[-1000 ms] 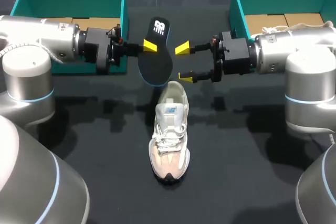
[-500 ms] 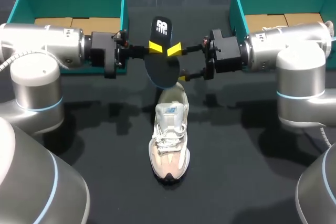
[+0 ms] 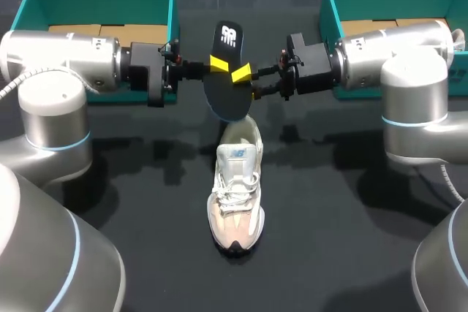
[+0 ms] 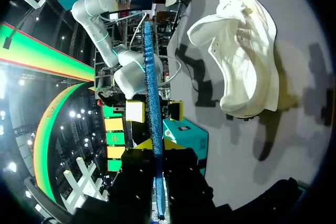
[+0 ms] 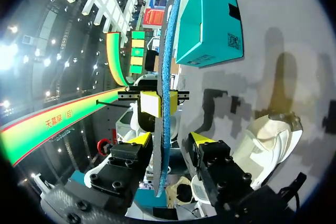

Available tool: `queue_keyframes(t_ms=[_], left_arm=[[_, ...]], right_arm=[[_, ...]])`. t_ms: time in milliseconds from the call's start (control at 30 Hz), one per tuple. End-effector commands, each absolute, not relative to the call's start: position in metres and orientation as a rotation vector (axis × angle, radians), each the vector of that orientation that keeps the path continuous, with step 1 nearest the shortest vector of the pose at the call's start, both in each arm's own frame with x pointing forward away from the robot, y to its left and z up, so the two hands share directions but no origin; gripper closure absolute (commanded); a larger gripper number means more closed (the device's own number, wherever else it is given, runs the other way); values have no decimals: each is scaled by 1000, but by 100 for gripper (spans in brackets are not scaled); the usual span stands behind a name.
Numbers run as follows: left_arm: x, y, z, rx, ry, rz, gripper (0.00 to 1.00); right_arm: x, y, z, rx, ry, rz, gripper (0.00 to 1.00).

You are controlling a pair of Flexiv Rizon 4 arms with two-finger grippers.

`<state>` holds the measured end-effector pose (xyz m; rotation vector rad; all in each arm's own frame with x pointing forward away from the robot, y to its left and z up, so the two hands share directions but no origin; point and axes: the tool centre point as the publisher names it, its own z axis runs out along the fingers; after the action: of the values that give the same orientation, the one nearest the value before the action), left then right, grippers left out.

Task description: Take the shoe out of the shoebox, open the shoe tongue, remove and reinsert the insole, then place the shoe into the shoebox

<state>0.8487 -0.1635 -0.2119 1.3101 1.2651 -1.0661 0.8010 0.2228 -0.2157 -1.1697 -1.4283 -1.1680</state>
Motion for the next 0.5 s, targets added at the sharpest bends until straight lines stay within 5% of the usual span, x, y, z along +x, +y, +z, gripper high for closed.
queue_keyframes(t_ms=[33,367,500], left_arm=[[850,-167,-215,1310,1261,-1061,100],[849,-171,-215,1312,1245,-1043,100],[849,-173,-214,1313,1240,-1041,100]], right_arm=[[804,227,-219,-1159,-1430,-1167,60],[799,232,-220,-1152,-1439,-1159,66],[797,232,-220,-1154,-1436,-1166,79]])
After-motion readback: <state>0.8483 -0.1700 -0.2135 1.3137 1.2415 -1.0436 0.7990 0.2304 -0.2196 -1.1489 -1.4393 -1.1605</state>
